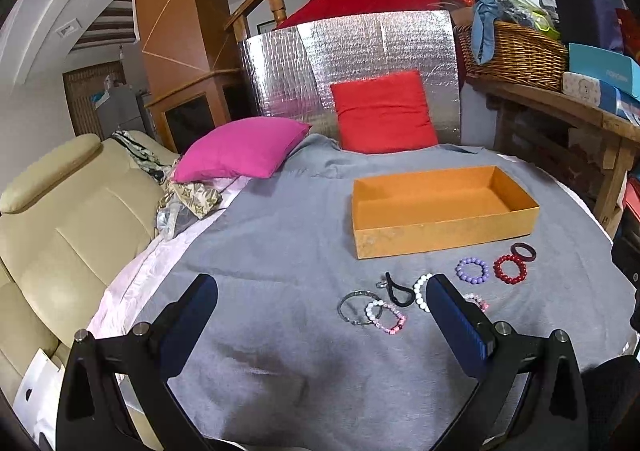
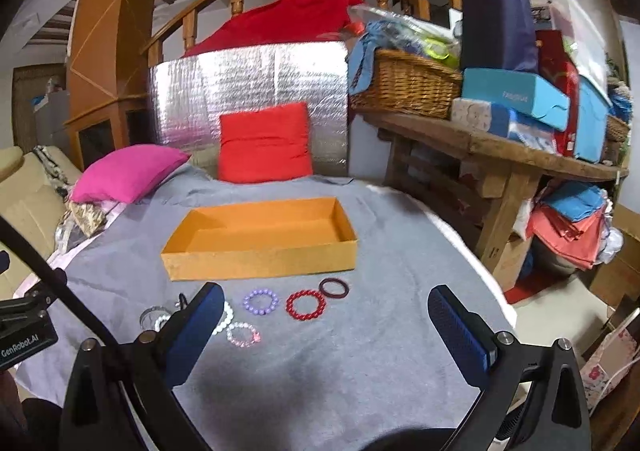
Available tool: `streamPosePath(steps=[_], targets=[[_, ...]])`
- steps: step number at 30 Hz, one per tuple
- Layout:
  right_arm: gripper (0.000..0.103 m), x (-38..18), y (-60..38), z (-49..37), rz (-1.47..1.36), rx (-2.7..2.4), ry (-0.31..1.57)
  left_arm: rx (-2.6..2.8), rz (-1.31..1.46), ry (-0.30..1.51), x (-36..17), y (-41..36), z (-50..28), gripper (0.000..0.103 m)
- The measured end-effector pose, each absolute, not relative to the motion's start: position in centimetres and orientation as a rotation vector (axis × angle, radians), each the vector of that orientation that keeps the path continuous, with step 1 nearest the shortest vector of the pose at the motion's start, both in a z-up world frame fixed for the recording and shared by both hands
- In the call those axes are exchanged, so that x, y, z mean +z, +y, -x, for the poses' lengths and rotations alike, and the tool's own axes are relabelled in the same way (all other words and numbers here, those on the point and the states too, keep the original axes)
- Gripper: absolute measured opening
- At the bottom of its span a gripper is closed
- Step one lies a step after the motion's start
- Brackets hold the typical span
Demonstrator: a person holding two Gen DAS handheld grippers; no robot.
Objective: Organize jewelry
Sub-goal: 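Move both tools toward the row of bracelets on the table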
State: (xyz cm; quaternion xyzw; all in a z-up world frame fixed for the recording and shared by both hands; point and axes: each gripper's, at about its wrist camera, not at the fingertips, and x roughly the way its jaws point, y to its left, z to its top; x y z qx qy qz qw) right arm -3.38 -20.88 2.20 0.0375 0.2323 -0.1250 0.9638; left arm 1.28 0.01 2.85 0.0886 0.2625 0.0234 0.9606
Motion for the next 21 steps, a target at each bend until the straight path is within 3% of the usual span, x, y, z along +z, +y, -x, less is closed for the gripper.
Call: streamPosePath(steps=[21], targets=[[0.103, -0.5, -21.2, -1.9, -0.057, -0.246, 0.569, 0.039, -0.184, 0.582, -0.3, -0.1, -7.1, 0.103]])
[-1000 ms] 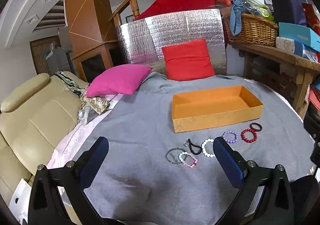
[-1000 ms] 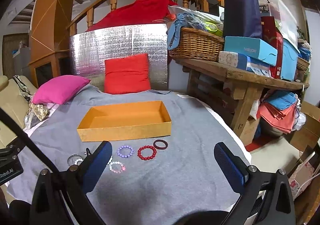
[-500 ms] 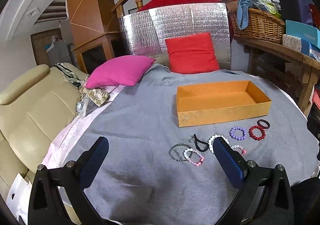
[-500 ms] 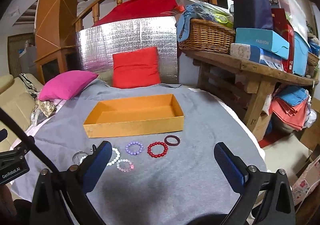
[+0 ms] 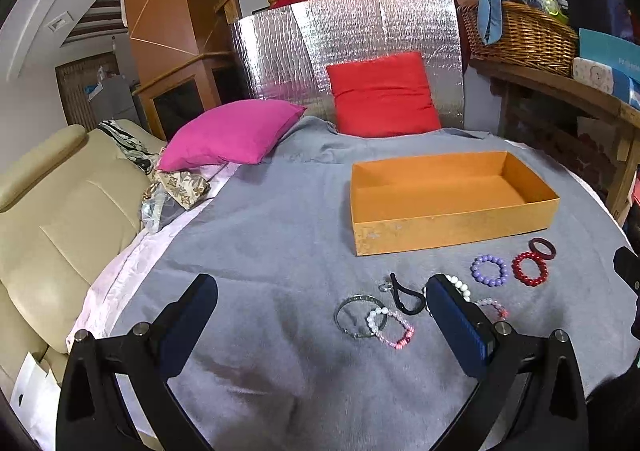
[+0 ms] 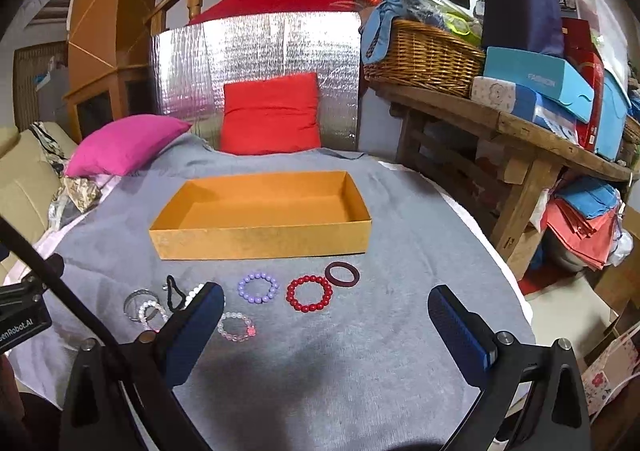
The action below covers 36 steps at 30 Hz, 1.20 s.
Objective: Organize jewelry
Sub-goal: 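Move both tools toward the row of bracelets on the table, then close the right tool on the red bead bracelet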
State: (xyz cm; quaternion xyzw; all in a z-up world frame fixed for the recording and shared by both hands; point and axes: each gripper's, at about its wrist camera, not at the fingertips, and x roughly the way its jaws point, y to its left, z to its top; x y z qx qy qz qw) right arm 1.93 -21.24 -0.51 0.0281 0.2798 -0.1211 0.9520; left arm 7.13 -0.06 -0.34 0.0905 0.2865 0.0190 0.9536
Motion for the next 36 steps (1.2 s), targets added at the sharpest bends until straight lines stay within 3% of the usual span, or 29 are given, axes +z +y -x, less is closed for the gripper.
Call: streamPosePath(steps=[8, 15, 23, 33, 36], targets=[[0.103, -3.3, -23.2, -7.5, -0.089, -0.182, 0.640, 0.005, -0.153, 0.622, -4.2, 0.2, -13.2, 0.103], [0.103, -7.5, -28.1, -15.0, -0.307, 0.064, 0.833, -0.049, -0.055, 0.811, -9.6, 2.2, -17.7, 0.103], [0.097, -9.9, -32.2, -15.5, -0.519, 0.070, 0.850, -0.114, -0.079, 0.862, -10.4, 1.2, -18.2, 0.103], [0.059, -10.9, -34.7, -15.5, -0.641, 0.061, 0.879, -0.227, -0.106, 0.859, -10.1, -1.5, -17.8, 0.103], [0.055, -11.7, -33.9, -16.4, -0.637, 0.061, 0.922, -0.240, -0.112, 0.856, -10.1, -2.2, -17.6, 0.103]])
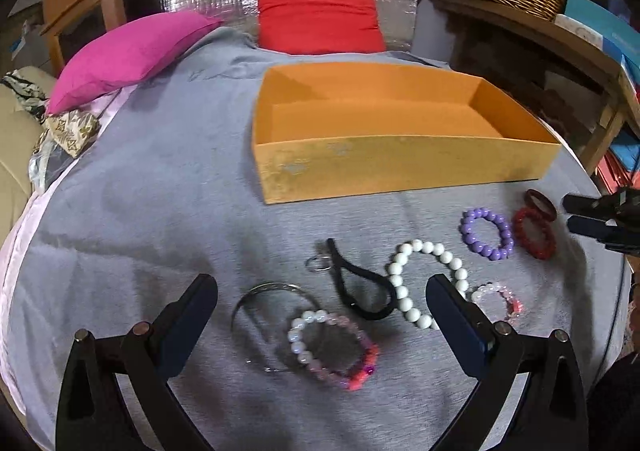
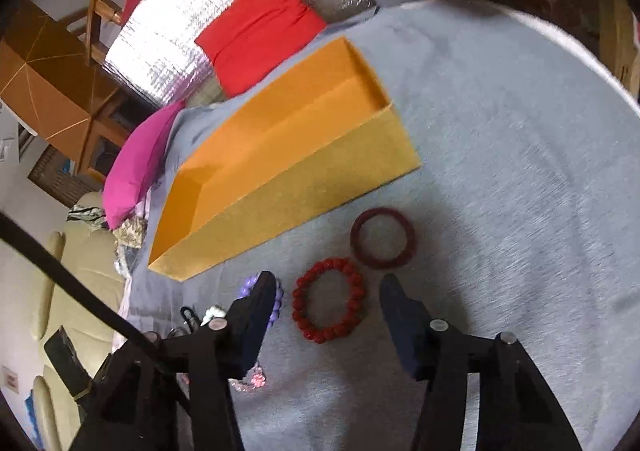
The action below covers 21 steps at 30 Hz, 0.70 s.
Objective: Organize jewelry
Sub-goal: 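Close the right tool on the red bead bracelet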
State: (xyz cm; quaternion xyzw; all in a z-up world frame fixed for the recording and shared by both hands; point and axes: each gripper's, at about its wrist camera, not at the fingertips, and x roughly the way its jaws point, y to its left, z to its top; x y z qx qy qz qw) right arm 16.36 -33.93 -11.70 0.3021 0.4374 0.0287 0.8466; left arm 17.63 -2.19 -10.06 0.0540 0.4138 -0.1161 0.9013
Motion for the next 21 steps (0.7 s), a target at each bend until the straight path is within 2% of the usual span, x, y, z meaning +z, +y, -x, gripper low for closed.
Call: streamPosePath(steps=[1, 4, 7, 9, 15, 21], targets=[[0.054, -12.0, -33.7, -16.5, -0.613, 0.042, 0.940, -0.239, -0.116, 0.855, -10.1, -2.4, -17.6, 0.103], [0.039, -12.8, -32.6, -17.1, -0.560, 0.021, 0.991, -0.222, -0.139, 0.853, -10.2, -2.8, -17.5, 0.103], [0.035, -13.4, -31.6, -17.5, -0.494, -0.023, 1.024, -0.206, -0.168, 0.851, -10.4, -3.1, -17.3, 0.103], [0.024, -13.7, -30.9, -17.8, -0.426, -0.061, 1.034, -0.191, -0.190, 0.847, -10.4, -3.4, -17.3, 0.103], [0.017, -13.5, -29.1, -18.0, -0.301, -0.119, 1.022, -0.170, -0.232, 0.829, -10.4, -3.8, -17.0, 0.103], [0.015, -13.4, -27.8, -18.5, -0.272, -0.141, 1.012, -0.152, -0.254, 0.829, -10.5, -3.9, -17.1, 0.103]])
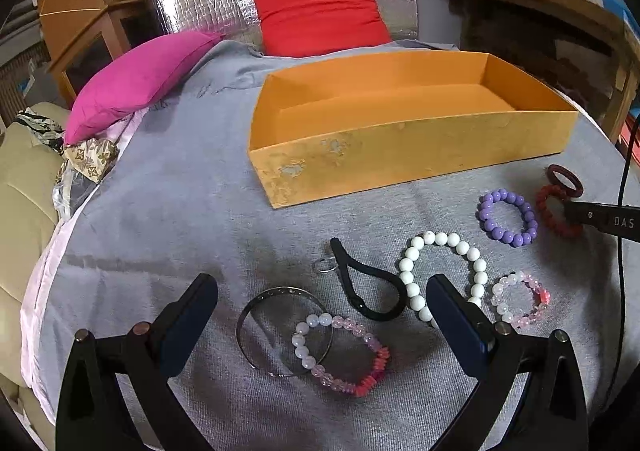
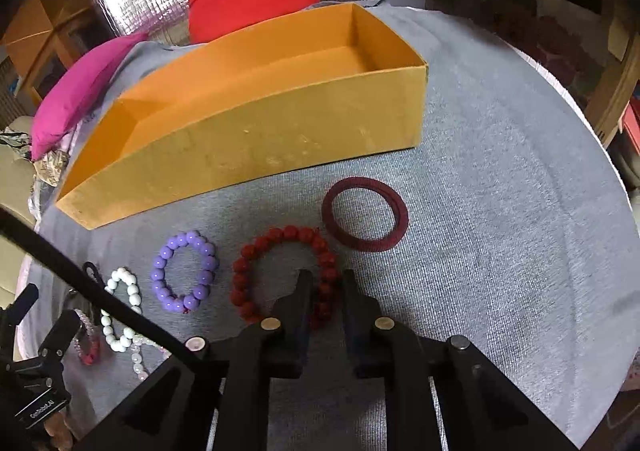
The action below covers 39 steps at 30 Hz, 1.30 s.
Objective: Organize jewelry
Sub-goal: 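Close the right tool on the red bead bracelet, then close the left tool on the white bead bracelet while the right tool holds the red bracelet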
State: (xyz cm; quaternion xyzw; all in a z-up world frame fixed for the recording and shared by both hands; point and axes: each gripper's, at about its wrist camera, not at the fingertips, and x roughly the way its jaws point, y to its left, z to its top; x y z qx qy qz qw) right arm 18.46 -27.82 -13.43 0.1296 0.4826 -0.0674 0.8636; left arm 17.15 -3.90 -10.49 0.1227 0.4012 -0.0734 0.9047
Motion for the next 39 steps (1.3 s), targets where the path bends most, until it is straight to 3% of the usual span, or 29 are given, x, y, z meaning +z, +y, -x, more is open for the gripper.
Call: streamPosePath(steps=[39], targets=[[0.011, -12.8, -31.6, -16.2, -0.453, -0.108, 0.957, -0.132, -0.286, 0.871, -12.3, -5.8, -18.9, 0.103]])
